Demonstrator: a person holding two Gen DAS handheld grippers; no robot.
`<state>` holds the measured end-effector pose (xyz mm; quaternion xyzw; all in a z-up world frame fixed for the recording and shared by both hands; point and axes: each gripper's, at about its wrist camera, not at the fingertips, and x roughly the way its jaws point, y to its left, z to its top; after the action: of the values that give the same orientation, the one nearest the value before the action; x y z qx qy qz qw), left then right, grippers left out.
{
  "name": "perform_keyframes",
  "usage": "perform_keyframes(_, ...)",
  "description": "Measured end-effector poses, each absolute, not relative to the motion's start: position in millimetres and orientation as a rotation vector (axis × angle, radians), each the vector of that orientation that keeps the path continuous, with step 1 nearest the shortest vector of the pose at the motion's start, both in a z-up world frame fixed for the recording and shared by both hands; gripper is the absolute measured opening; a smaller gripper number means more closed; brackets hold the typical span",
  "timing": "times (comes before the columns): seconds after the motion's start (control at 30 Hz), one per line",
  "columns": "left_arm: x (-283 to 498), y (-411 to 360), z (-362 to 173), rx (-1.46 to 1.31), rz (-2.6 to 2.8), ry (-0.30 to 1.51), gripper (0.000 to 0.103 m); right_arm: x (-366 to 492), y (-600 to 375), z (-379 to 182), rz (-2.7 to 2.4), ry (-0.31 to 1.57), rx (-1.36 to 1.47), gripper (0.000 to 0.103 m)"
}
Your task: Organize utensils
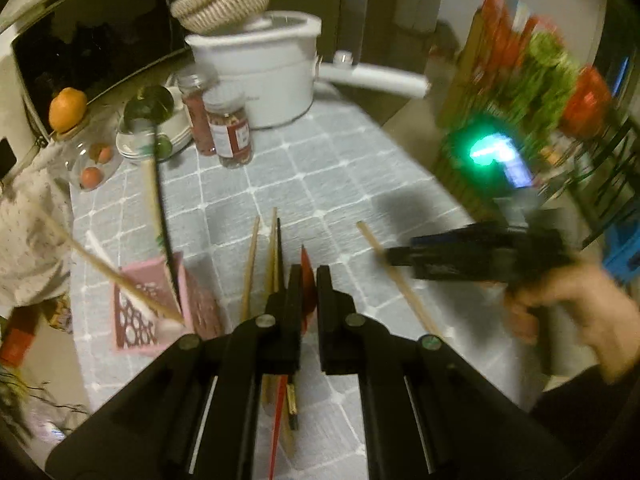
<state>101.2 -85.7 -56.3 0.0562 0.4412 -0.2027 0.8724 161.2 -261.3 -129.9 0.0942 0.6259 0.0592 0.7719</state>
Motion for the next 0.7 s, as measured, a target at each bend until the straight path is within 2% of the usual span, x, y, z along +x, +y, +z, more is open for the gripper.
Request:
perform_keyframes(0.17,83.5,-54.9,-52.2,0.016,-0.46,0.858,0.007,175.3,-253.5,-150.9,0.06,1.391,0.147,0.033)
perform_keyframes(0.23,81.5,-47.5,-56.4,-0.008,-0.464,0.862,0.007,179.8,-249.1,-159.5,0.044,1.406,0.114,0.027)
perform_keyframes(0.37,78.9,-36.0,-67.1,-0.048,-0.463,0.862,0.007,185.2,-237.7,-162.6,0.033,1.399,0.025,0.022)
perform_keyframes(0.47,76.8,-28.6,-71.5,-0.08,-0.462,0.863,0.007,187.1,-234.6,-163.4,0.009,1.39,-0.005,0.01)
perform_keyframes(0.7,66.6,-14.6,-52.8,-0.121,-0.457,0.755,0.007,184.4,-249.2,-157.7,0.002,1.346,0.094,0.009)
